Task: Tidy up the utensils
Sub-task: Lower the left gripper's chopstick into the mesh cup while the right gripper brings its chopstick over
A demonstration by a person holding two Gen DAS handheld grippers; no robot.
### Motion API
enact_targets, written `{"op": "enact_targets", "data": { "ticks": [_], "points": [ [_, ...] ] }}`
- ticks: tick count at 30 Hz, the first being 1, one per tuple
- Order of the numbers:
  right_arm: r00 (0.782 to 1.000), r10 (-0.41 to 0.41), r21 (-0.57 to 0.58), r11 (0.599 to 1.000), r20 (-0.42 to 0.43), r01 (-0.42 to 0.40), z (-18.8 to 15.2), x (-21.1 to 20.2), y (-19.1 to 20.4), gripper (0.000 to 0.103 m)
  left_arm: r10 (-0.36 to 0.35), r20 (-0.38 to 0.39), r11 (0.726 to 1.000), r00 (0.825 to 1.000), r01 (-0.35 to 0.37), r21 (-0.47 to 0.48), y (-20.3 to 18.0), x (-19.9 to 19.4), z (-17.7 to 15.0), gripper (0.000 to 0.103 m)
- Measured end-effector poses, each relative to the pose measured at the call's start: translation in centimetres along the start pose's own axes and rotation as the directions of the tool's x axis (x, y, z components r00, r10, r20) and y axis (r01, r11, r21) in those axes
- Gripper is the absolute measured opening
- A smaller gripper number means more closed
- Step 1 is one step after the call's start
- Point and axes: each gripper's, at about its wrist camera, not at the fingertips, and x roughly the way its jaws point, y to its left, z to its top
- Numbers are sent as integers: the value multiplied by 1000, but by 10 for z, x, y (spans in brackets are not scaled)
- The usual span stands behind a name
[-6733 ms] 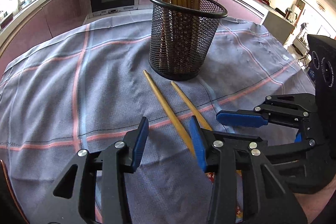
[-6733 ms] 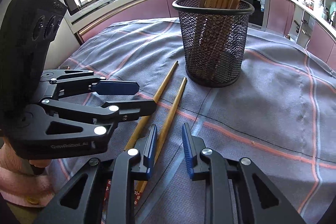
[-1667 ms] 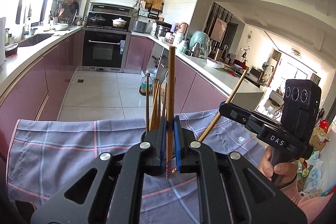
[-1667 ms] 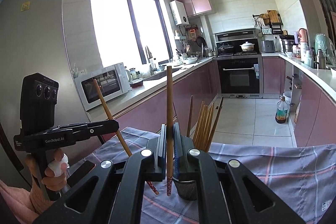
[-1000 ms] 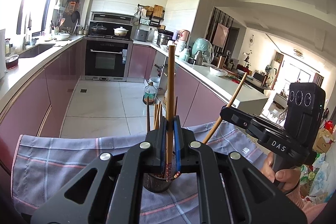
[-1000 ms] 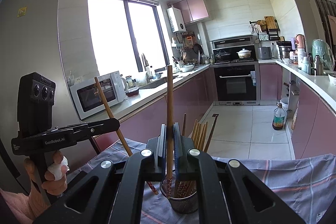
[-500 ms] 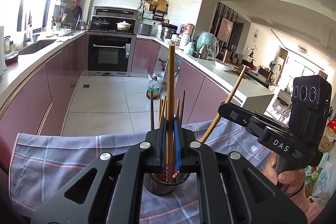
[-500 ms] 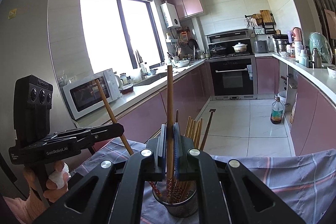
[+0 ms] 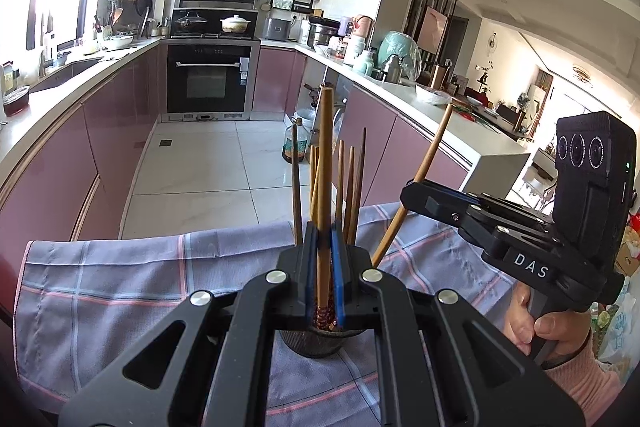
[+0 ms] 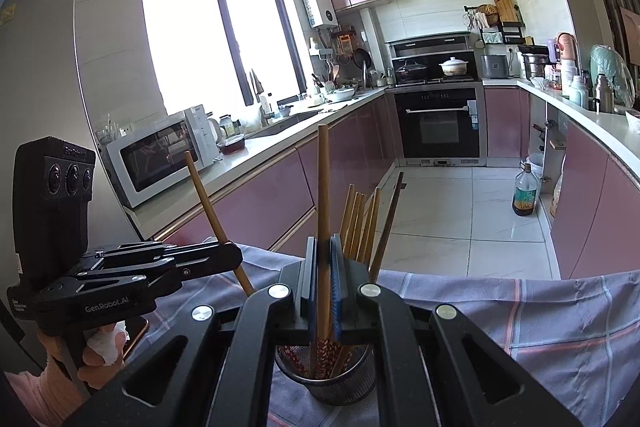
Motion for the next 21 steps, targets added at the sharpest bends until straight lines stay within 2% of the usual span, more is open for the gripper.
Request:
{"op": "enact_targets", "data": {
  "ticks": [13,21],
  "points": [
    [997,-9,14,1000,-74,10,-7,21,-3,5,-4,-88,1000,996,5,13,17,22,3,8],
    [994,-22,15,1000,-105,23,-11,32,-6,5,1,-103,1000,995,-1,7,24,37,10,8]
  ]
}}
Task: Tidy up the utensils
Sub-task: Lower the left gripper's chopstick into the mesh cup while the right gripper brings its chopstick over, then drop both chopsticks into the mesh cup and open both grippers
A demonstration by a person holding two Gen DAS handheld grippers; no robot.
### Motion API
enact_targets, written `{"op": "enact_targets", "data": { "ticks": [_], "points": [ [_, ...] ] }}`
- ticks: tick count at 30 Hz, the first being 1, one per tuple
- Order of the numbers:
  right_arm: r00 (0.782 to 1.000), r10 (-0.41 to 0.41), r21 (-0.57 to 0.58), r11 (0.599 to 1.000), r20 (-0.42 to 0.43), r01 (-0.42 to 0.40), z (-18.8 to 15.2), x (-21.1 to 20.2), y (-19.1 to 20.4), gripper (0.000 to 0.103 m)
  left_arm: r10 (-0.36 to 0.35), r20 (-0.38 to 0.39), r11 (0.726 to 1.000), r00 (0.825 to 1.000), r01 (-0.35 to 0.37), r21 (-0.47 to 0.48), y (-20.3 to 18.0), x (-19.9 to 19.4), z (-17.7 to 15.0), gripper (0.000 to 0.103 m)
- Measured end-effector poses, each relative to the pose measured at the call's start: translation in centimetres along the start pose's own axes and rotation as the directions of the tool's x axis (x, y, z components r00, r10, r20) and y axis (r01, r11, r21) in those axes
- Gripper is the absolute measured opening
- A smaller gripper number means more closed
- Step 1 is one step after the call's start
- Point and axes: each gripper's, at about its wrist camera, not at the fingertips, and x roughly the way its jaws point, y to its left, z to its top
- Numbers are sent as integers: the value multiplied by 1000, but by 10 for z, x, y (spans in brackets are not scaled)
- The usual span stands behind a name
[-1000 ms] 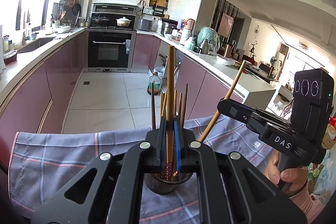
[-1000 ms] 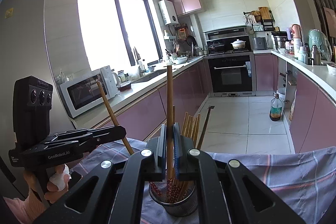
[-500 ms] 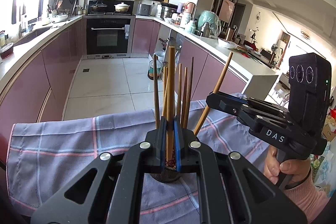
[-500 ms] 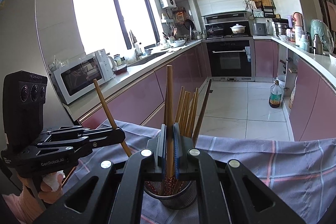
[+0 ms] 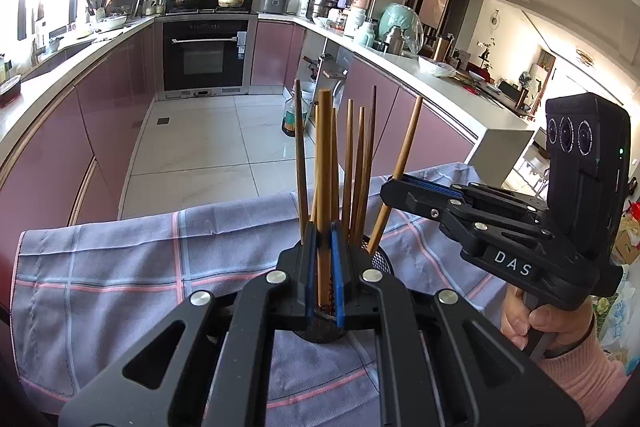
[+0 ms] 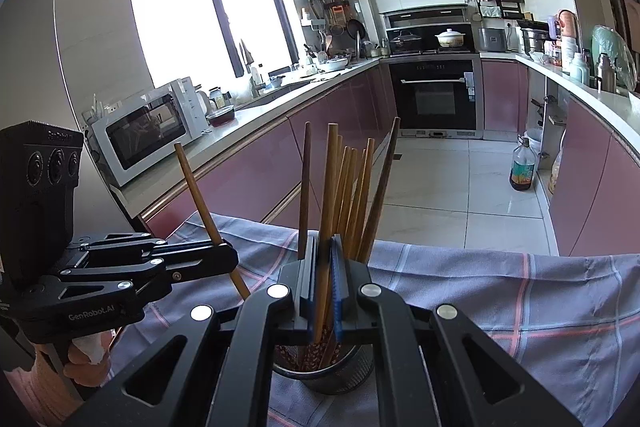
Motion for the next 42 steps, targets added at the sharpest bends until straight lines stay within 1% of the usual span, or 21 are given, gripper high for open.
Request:
{"op": "enact_targets", "data": {
  "ticks": [17,27,36,41,42],
  "points": [
    [1000,-12,14,1000,-4,12,0,7,-5,6,40,-1,999,999,-40,-3,1,13,0,8],
    [1000,-19,25,1000,-5,19,0,9,-8,6,60,-27,998,998,-61,-25,8,31,3,9],
    [1000,-18,36,999,-7,19,0,15,-9,7,61,-31,998,998,-62,-25,13,44,0,9],
    [1000,-13,27,1000,0,13,0,17,-7,7,53,-26,998,998,-54,-16,13,44,-3,9],
    [1000,-10,29,1000,0,10,0,17,-6,7,55,-26,998,998,-55,-14,12,44,-4,10]
  ]
}}
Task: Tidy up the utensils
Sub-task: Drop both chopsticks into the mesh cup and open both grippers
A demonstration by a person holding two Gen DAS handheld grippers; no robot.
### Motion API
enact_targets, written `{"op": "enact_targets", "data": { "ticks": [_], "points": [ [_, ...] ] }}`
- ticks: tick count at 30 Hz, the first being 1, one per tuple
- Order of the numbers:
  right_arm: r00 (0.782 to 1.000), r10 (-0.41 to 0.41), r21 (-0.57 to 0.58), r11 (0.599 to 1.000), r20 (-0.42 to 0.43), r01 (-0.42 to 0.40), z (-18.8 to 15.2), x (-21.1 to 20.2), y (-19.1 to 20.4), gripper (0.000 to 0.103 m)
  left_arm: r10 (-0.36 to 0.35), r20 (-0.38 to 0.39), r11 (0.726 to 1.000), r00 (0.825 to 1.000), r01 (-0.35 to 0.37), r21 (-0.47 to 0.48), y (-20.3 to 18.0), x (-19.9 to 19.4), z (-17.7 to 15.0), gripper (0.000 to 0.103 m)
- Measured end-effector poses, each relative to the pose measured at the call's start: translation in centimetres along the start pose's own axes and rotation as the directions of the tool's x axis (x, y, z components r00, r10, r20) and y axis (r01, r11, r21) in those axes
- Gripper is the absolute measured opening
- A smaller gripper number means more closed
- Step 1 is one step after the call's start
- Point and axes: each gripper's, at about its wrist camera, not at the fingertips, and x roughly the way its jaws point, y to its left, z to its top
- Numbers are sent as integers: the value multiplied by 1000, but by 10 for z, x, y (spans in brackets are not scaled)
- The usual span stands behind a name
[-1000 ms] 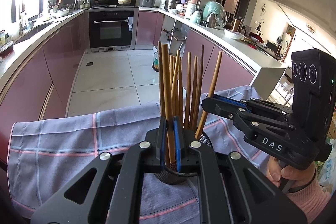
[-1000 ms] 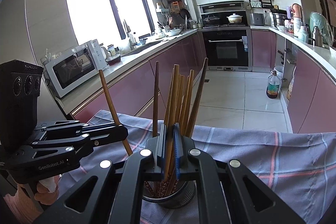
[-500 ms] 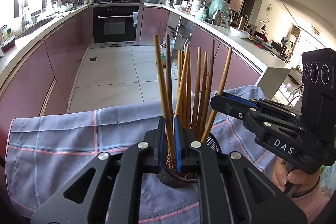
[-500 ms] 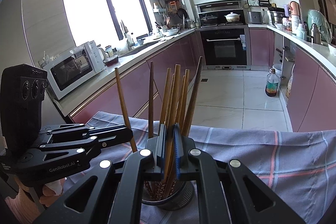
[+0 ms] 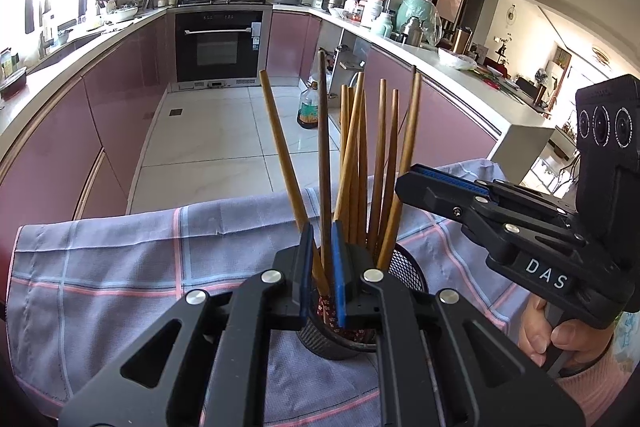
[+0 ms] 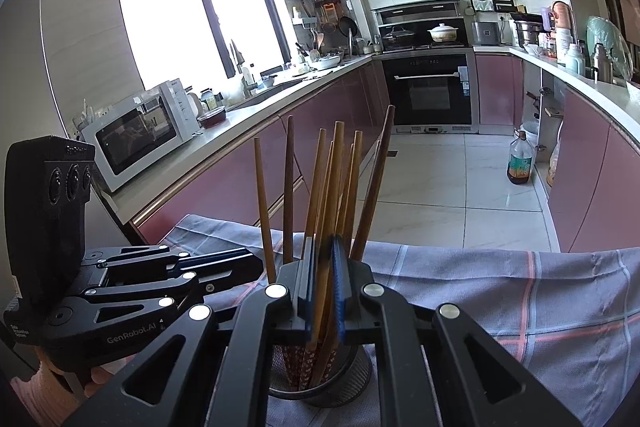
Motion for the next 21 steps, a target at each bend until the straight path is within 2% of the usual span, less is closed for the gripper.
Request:
{"op": "enact_targets", "data": {
  "ticks": [3,9,11,15,17,21],
  "points": [
    [1000,3,0,1000,4,-3,-1,-1,1,7,9,7,1000,1000,-9,5,-1,-2,0,10],
    [1000,2,8,1000,1,-2,-3,-2,-3,8,13,16,1000,1000,-13,-1,2,-2,-2,18],
    [1000,2,6,1000,2,-2,-6,-3,-3,15,15,26,1000,1000,-15,-5,3,-3,-5,22],
    [1000,-2,1,1000,8,2,-12,-9,-2,21,42,58,999,997,-42,-13,2,-10,-11,40],
    [1000,-10,-3,1000,16,10,-16,-13,0,31,55,78,998,995,-54,-19,3,-16,-16,43],
    [999,-24,-7,1000,35,24,-24,-24,2,39,97,121,995,988,-94,-24,4,-29,-26,59]
  ]
}}
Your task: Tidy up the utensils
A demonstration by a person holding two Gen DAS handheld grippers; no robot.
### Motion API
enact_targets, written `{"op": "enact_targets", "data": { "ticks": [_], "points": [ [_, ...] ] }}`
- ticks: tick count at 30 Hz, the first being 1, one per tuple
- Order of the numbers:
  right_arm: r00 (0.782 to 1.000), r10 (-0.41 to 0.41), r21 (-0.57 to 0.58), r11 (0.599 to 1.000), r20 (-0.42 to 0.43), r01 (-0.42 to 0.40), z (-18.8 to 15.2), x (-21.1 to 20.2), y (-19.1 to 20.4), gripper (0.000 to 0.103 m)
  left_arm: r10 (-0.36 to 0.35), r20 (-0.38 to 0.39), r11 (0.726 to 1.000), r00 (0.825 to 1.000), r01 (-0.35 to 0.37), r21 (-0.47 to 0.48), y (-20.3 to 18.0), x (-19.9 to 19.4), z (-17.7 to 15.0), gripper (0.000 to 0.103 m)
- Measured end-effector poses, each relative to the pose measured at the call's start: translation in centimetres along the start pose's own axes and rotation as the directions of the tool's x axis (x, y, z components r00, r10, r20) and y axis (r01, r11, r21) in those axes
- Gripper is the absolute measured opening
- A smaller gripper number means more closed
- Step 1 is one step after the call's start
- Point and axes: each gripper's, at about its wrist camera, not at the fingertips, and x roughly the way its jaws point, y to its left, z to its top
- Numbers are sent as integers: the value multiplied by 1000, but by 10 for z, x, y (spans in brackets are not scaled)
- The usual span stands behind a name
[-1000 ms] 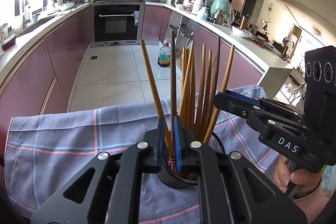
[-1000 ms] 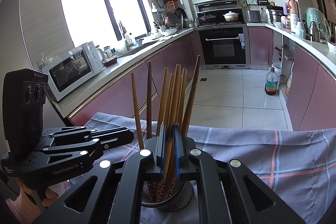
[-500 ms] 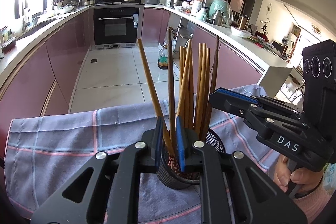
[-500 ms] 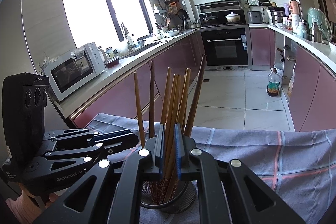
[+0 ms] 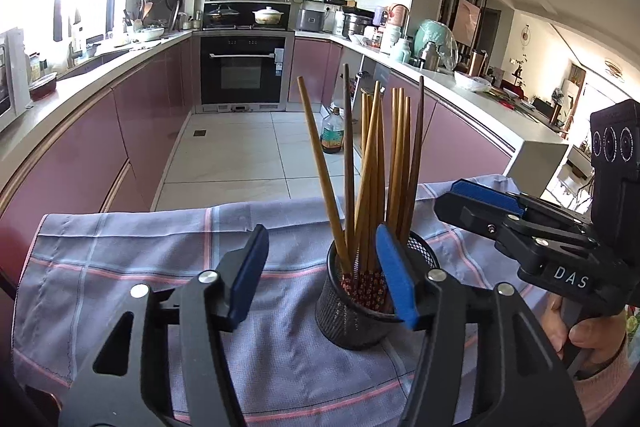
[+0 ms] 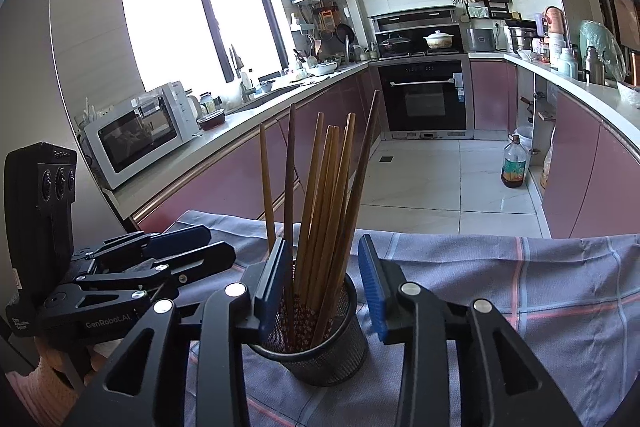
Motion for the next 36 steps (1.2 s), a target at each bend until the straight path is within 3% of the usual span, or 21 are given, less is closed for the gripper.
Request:
{"op": "enact_targets", "data": {
  "ticks": [5,7,11,14,21,28,36],
  "points": [
    [1000,-22,-18,1000,22,23,-11,-11,6,60,31,28,1000,999,-31,-3,3,-16,-12,73],
    [999,-36,-37,999,36,37,-14,-17,11,63,33,34,999,999,-33,-7,4,-21,-18,83],
    [996,-57,-59,996,72,61,-21,-30,18,80,93,88,996,992,-91,-20,4,-37,-28,97],
    [991,-80,-87,992,107,89,-30,-40,25,96,124,122,992,985,-121,-28,5,-50,-37,97],
    [988,-93,-122,987,120,108,-56,-52,39,97,181,173,984,968,-179,-24,4,-80,-61,97],
    [974,-89,-95,989,209,111,-66,-72,48,97,213,238,976,948,-216,-15,-7,-111,-74,97],
    [961,-116,-118,982,249,149,-71,-83,60,97,218,278,976,936,-210,-61,-3,-135,-82,97]
  ]
}}
